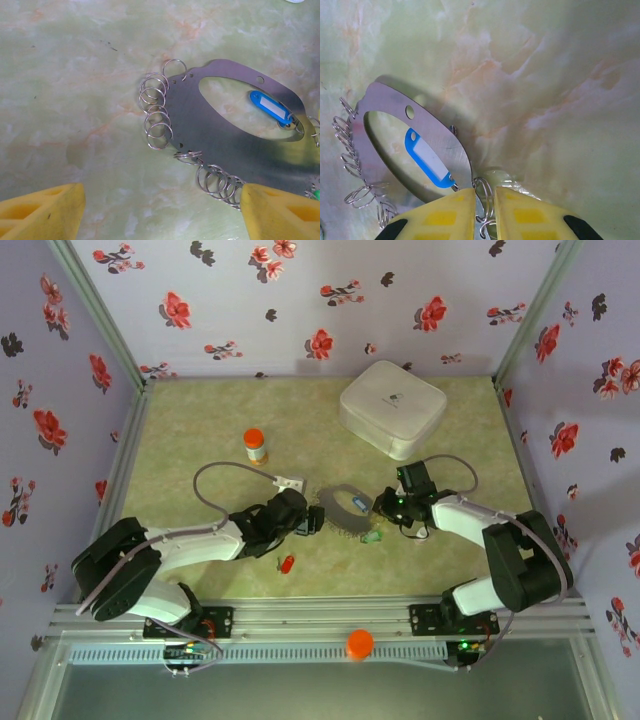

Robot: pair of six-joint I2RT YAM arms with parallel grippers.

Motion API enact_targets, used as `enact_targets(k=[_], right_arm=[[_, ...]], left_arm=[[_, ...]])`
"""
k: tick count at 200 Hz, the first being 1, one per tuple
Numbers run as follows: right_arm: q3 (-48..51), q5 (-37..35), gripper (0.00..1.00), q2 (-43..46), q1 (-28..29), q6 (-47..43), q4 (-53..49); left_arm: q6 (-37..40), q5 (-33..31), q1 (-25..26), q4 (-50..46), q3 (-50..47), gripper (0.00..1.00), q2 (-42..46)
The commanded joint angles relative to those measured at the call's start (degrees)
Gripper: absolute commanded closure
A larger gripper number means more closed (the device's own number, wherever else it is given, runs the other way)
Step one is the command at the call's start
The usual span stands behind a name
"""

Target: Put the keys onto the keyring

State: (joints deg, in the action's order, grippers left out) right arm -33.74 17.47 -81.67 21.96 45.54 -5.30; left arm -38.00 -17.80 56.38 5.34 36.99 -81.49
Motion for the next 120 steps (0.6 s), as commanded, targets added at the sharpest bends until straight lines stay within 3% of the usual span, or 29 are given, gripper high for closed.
enact_targets(k=[1, 69, 86, 120], right_arm=[[0.0, 0.8, 0.81, -0.5, -0.4, -0.7, -0.3], [-0.6, 1.3, 0.82, -2.0, -0.3, -1.5, -0.5], [-0.5, 0.5, 0.93, -1.3, -0.4, -1.2, -0.5], [-0.1, 1.3, 1.00, 1.0, -2.4, -1.4, -1.1]], left_arm=[[-1.9, -0.3, 0.1, 0.5, 0.7, 0.19, 0.0], [-3.0, -1.8, -0.1, 1.2, -1.6, 0.19, 2.1], [-3.1, -2.5, -0.3, 1.2, -2.4, 0.19, 3.2], [-3.2, -2.9, -1.5, -0.3, -3.7, 0.18, 5.1]])
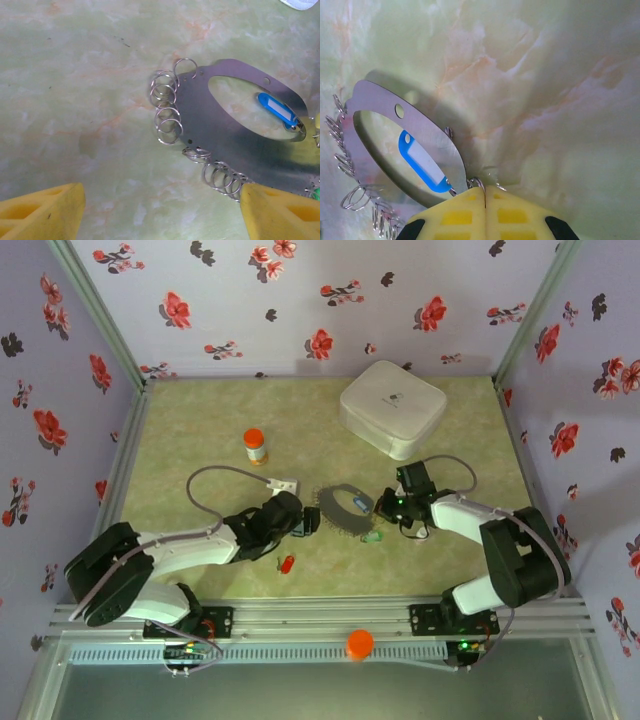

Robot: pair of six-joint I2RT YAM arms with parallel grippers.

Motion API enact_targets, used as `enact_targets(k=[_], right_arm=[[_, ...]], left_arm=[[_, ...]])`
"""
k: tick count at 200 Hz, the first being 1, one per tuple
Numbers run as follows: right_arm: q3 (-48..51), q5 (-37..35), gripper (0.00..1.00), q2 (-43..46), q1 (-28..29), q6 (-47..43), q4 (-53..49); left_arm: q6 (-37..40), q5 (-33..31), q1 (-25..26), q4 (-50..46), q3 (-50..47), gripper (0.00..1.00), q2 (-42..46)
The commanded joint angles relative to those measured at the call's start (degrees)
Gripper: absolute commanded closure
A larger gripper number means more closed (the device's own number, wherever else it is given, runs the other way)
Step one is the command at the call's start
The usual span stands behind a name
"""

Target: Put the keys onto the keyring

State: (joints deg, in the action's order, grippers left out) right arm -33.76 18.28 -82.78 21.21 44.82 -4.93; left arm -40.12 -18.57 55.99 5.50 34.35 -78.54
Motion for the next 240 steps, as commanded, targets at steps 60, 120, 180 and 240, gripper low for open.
enact_targets(k=[60, 120, 180, 240], right_arm=[[-0.9, -3.2, 1.00, 5.9, -5.0, -7.1, -11.7], [-5.1, -7.4, 0.70, 6.7, -4.1, -11.1, -17.3], [-16.6, -20.2, 0.61, 5.6, 12.4, -26.9, -27.8], [-25.7, -27.1, 0.57, -4.6, 27.1, -53.6, -29.6]], left_arm=[[-3.0, -2.2, -4.5, -1.6, -4.7, 0.18, 6.6], [-2.6, -2.1, -5.0, -2.8, -5.4, 0.18, 8.5], [0.9, -2.2, -6.9, -7.8, -4.6, 0.16, 12.9], [0.1, -2.0, -8.3, -7.8, -6.8, 0.16, 15.9]])
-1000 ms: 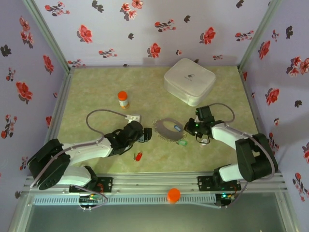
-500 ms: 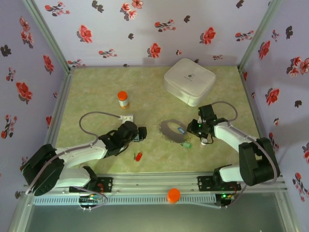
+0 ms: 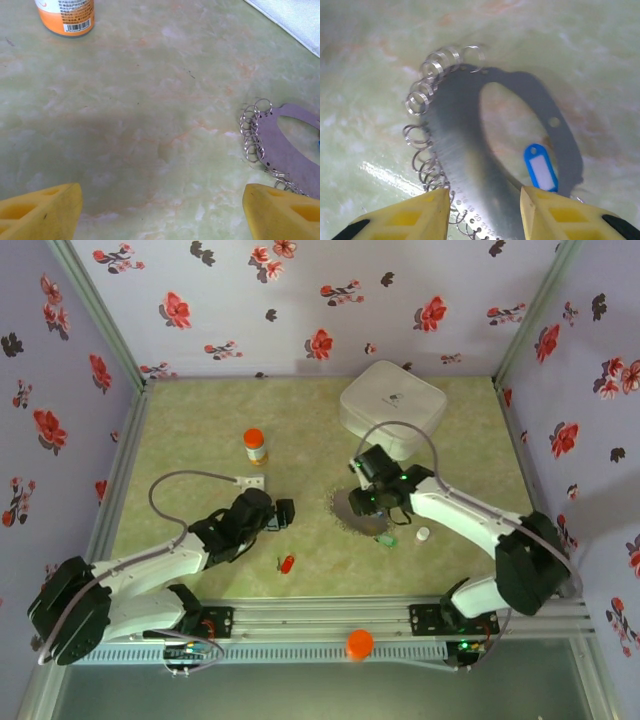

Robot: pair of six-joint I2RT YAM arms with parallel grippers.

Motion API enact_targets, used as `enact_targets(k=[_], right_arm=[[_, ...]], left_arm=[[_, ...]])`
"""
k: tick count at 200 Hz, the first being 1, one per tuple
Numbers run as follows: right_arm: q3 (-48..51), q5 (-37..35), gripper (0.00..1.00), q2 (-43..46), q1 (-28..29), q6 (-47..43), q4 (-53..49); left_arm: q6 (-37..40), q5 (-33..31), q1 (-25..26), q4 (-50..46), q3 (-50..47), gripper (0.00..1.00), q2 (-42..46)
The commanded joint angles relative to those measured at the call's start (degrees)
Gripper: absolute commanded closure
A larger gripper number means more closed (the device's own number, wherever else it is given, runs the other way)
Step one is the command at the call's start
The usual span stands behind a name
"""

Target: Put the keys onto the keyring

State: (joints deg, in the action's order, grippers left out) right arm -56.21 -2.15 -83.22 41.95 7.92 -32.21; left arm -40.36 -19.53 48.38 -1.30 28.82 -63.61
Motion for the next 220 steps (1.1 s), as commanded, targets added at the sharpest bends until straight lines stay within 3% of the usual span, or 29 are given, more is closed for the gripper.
enact_targets(k=[1, 30, 75, 150, 220], right_arm=[[-3.3, -6.9, 0.57, -4.4, 6.6, -17.1, -2.2], [-8.8, -4.2, 0.59, -11.1, 7.7, -24.5, -3.5], [-18.1, -1.4, 0.66, -20.8, 7.6, -27.7, -9.7], [-30.8, 4.8, 0.67, -29.8, 5.3, -23.4, -23.3], [-33.6, 3.3, 0.68, -33.0, 5.0, -20.6, -26.3]], left_arm=[[0.3, -1.0, -0.7, -1.1, -1.3, 0.16, 1.0], [0.3, -0.6, -0.7, -1.5, -1.1, 0.16, 1.7], [-0.2, -0.6, -0.7, -2.0, -2.0, 0.16, 4.0], [0.0, -0.4, -0.7, -3.2, -1.3, 0.16, 5.3], [0.1, -0.4, -0.7, -2.7, -1.8, 0.16, 5.7]])
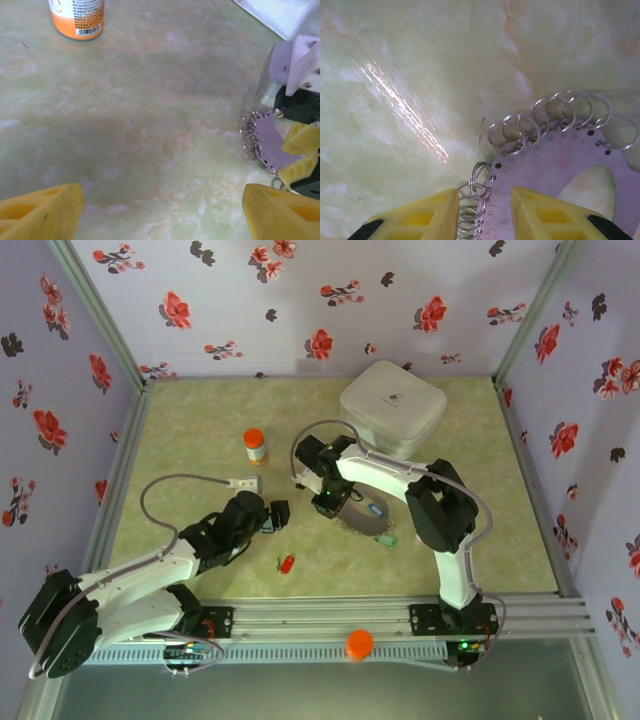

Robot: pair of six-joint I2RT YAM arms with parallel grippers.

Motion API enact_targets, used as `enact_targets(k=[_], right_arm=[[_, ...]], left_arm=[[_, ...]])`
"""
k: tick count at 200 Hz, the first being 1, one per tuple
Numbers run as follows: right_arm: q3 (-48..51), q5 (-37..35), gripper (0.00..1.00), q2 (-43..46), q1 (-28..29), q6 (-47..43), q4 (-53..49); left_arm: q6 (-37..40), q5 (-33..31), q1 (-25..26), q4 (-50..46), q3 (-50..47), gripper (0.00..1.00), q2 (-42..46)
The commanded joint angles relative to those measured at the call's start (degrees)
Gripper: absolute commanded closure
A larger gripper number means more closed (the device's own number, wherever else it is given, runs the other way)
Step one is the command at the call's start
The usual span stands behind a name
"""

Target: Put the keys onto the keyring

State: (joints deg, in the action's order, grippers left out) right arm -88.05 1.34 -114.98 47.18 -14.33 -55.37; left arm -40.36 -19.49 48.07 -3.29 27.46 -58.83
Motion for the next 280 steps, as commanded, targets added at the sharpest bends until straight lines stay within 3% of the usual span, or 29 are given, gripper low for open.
enact_targets(k=[1, 31, 108, 230, 280], right_arm=[[-1.8, -0.3, 0.68, -1.3, -0.2, 1.7, -3.2], [-2.3, -0.5, 0.72, -2.3, -0.4, 1.9, -2.9], [-3.4, 0.6, 0.70, -3.8, -0.5, 1.6, -3.1], [-4.9, -1.6, 0.75, -5.6, -1.0, 1.2, -4.4], [-4.6, 2.5, 0.71, -3.9, -1.0, 1.1, -4.0]], left_arm=[[0.1, -0.4, -0.4, -0.7, -0.5, 0.16, 1.0], [0.0, -0.5, -0.4, -0.5, -0.5, 0.17, 1.0], [-0.2, -0.7, -0.4, -0.1, -0.8, 0.16, 0.9], [-0.4, -0.8, -0.4, -0.1, -1.0, 0.16, 1.2], [-0.5, -0.9, -0.4, -0.1, -1.3, 0.17, 1.6]])
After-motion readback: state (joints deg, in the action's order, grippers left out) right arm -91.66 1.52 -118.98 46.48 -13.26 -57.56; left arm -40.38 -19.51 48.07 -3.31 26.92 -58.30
